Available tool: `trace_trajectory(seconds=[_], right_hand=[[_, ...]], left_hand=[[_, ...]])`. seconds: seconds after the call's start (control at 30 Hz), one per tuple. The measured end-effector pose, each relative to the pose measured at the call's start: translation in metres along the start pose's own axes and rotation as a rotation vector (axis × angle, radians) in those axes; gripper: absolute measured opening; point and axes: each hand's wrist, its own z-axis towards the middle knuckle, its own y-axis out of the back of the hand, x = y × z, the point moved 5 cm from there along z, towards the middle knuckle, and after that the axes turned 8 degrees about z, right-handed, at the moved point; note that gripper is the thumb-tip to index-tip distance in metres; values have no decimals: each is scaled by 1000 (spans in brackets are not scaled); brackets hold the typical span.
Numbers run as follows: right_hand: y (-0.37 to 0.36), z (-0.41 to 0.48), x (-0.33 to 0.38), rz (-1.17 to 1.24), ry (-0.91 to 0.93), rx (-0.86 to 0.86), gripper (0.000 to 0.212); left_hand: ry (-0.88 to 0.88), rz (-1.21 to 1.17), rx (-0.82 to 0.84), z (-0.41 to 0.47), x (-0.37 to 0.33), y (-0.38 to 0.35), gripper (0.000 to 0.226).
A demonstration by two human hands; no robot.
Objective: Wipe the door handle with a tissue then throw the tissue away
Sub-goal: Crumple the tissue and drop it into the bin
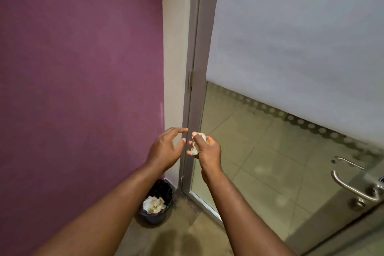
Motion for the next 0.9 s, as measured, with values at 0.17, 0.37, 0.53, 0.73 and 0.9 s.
trace_trajectory(seconds=[0.17,0.37,0.53,0.73,0.9], right_hand=[[-34,11,-25,-79,-37,67,28],[-40,51,-81,-286,-82,83,13],[-45,84,-150,-445,-126,177,19],[-40,119,-228,-756,-65,210,10],[-43,141,-286,-849,-63,215,11]], left_hand=[[35,73,13,7,44,7,41],[58,204,46,6,98,1,51],[135,300,82,-9,160,-8,60],[246,378,99,-31,230,-28,69],[340,400,155,-49,279,-49,72]])
